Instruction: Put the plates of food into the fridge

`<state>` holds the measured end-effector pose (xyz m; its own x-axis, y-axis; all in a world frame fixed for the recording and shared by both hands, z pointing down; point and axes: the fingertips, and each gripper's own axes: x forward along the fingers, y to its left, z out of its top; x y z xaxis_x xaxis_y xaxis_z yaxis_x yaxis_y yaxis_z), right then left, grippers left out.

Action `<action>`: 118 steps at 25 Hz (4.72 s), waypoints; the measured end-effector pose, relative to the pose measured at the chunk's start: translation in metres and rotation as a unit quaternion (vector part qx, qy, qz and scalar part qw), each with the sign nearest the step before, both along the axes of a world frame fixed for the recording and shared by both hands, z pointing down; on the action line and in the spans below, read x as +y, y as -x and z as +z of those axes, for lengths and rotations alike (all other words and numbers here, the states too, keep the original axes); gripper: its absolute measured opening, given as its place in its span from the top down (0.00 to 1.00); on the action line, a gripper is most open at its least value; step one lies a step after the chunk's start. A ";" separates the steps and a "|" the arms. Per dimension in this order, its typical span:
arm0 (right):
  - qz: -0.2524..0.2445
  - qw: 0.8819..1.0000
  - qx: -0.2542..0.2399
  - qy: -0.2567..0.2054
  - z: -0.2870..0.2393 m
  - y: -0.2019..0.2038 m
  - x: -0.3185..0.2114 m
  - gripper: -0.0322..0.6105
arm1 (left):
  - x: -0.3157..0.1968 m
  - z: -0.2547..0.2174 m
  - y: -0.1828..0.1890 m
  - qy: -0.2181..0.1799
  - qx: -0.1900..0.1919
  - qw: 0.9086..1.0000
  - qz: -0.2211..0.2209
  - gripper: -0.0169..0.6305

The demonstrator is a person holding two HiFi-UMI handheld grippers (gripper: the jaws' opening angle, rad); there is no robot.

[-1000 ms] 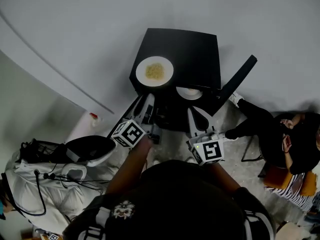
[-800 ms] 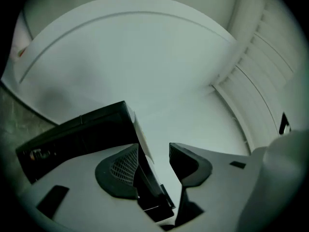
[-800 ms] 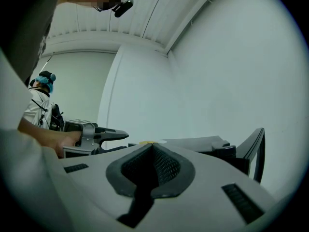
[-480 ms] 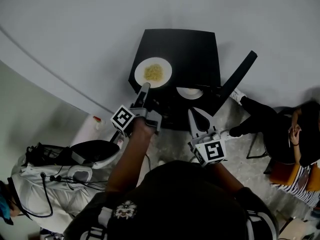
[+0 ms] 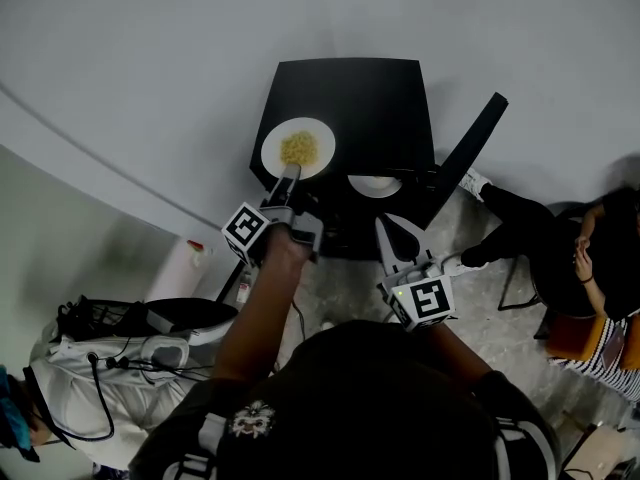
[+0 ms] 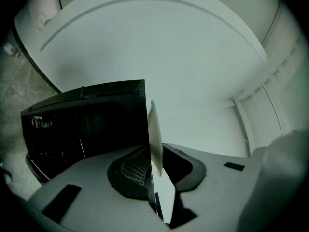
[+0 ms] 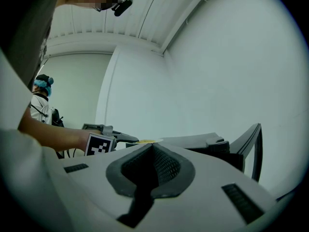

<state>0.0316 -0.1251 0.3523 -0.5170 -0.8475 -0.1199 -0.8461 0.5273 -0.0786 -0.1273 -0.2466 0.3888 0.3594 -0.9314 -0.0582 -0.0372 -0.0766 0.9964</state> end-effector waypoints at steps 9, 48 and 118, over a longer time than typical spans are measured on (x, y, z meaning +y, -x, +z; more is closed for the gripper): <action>-0.003 1.000 0.006 0.005 0.005 0.002 -0.002 0.91 | 0.004 -0.003 0.003 0.007 0.002 1.000 0.003 0.87; -0.071 0.995 0.010 0.071 0.065 0.002 0.003 0.91 | 0.111 0.070 -0.013 0.040 0.018 0.999 -0.008 0.91; 0.006 0.974 0.005 0.227 0.164 -0.042 -0.022 0.91 | -0.065 0.184 -0.037 0.115 -0.072 0.991 -0.017 0.83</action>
<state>0.0739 -0.1475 0.5161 -0.5051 -0.8184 0.2740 -0.8544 0.4295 -0.2924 -0.0901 -0.3118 0.5728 0.3160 -0.9260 0.2065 -0.1794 0.1554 0.9714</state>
